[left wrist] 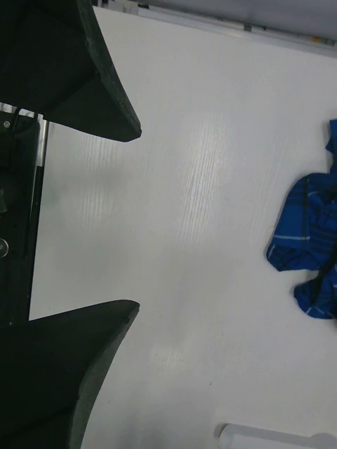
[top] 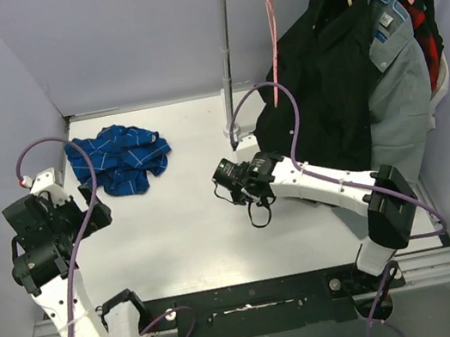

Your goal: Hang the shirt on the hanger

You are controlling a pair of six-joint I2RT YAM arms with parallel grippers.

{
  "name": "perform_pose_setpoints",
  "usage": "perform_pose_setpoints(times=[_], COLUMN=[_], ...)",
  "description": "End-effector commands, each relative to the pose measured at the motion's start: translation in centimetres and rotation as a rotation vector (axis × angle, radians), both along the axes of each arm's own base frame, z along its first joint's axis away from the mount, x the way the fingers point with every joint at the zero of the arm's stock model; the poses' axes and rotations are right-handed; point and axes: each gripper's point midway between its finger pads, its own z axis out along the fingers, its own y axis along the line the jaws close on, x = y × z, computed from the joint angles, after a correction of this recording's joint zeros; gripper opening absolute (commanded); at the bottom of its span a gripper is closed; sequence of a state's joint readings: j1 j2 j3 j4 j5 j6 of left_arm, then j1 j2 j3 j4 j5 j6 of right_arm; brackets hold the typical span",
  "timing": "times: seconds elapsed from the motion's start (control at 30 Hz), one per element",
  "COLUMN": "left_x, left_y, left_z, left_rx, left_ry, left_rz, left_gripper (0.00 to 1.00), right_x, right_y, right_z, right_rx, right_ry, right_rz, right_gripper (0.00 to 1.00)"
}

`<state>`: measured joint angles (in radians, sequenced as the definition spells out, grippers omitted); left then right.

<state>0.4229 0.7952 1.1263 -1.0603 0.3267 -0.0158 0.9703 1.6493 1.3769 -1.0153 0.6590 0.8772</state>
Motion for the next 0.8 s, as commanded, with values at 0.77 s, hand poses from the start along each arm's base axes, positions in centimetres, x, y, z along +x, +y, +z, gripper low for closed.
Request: perform_pose_setpoints(times=[0.77], left_x=[1.1], left_y=[-3.3], left_z=[3.2], left_rx=[0.015], left_ry=[-0.083], left_rz=[-0.32], left_gripper=[0.98], right_x=[-1.7], right_y=[5.2], right_z=[1.9], right_rx=[0.351], right_ry=[-0.084], right_rz=[0.356], right_gripper=[0.98])
